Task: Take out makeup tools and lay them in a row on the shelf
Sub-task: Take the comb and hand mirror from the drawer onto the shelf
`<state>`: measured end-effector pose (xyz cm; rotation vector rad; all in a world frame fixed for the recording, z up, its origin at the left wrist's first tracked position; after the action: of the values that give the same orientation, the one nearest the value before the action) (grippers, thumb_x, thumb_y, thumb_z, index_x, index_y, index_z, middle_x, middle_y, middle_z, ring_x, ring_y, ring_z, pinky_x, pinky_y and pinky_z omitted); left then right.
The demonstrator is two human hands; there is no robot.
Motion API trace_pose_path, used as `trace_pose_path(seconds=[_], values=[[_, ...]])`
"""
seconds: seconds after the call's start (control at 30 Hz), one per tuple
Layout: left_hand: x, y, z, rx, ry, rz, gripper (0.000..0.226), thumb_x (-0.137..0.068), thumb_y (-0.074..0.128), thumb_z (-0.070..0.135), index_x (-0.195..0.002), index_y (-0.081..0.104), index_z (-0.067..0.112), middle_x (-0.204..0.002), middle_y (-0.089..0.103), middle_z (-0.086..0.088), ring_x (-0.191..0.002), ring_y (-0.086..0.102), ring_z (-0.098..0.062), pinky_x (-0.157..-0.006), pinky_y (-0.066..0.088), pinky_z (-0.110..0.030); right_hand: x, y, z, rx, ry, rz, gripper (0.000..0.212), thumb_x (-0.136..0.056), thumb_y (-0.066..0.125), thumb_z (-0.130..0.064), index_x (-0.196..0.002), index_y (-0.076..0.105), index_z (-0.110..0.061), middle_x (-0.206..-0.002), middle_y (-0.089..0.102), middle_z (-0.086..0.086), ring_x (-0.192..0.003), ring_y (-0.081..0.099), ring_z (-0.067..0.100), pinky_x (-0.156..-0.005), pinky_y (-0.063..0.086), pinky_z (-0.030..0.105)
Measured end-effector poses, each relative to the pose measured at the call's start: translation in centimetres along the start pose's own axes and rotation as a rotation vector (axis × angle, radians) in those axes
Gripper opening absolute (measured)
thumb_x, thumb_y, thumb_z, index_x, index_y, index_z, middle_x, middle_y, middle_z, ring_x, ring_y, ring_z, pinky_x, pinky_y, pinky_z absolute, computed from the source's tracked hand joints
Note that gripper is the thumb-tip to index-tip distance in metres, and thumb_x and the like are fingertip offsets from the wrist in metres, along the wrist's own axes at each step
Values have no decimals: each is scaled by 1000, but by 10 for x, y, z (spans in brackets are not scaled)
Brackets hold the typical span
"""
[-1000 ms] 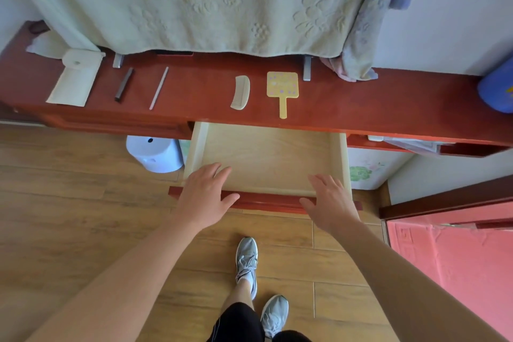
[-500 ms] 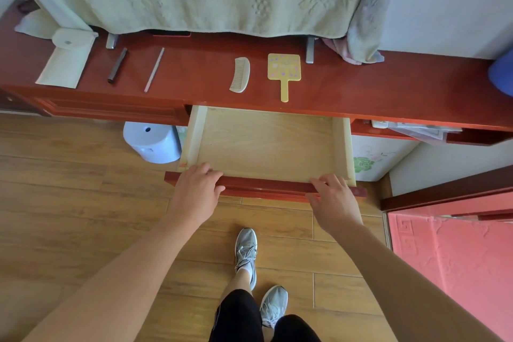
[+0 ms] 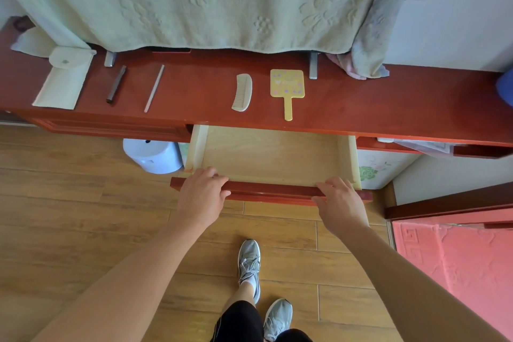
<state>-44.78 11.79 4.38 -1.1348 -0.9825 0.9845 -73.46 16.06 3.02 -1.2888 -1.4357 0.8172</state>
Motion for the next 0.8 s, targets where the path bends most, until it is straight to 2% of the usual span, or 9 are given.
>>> trace_pose_path(seconds=[0.13,0.4,0.5,0.6,0.67,0.73,0.8], values=[[-29,-6,-2,1,6,-8,36,-89,72,36,-121,72,18,-108,67,0,-97,62,-21,-78,53,-34,-27,-7,-1,-2,12,18,28,-94,59,-29,-119,65,-16,-118,58,2,-109,50,22,-86,48,33],[-77,-10,-10,14,22,-18,34,-86,76,35,-115,74,19,-101,66,1,-91,61,-21,-71,50,-34,-73,-17,-2,1,39,-5,31,-95,59,-30,-122,64,-17,-119,56,3,-110,48,22,-85,47,34],[-86,-13,-11,18,29,20,39,-83,78,35,-117,74,17,-104,65,-1,-96,61,-22,-77,51,-36,-80,-21,-2,11,45,-5,35,-94,59,-31,-126,61,-17,-123,55,3,-113,47,22,-88,47,33],[-90,-20,-14,9,-17,106,70,-67,90,39,-124,62,10,-120,58,-10,-112,57,-30,-97,50,-44,-84,-32,-4,26,37,64,58,-86,71,-32,-137,50,-16,-131,49,6,-121,42,25,-97,45,37],[-96,-23,-18,2,-63,91,101,-59,92,47,-140,45,9,-142,45,-16,-134,43,-36,-113,37,-52,-88,-40,-6,78,2,117,84,-77,79,-34,-146,36,-15,-142,39,9,-131,33,28,-108,38,41],[-104,-24,-22,-17,-67,21,125,-58,90,54,-154,24,10,-161,22,-16,-149,20,-36,-120,20,-54,-94,-43,-6,142,-24,81,104,-74,80,-38,-153,17,-15,-156,19,12,-145,13,31,-119,22,45],[-112,-21,-24,-32,-38,-56,131,-62,86,57,-158,9,12,-167,5,-13,-154,5,-32,-123,13,-52,-102,-42,-5,176,-35,8,115,-75,78,-43,-155,0,-17,-162,0,8,-149,-5,29,-121,9,45]])
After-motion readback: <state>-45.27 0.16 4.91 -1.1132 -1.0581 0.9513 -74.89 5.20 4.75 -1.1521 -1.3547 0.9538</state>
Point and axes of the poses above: each hand's wrist, its own x-axis away from the middle knuckle, its own y-axis out of the palm, z = x × y, the point moved 6 cm from there along -x, towards the middle knuckle
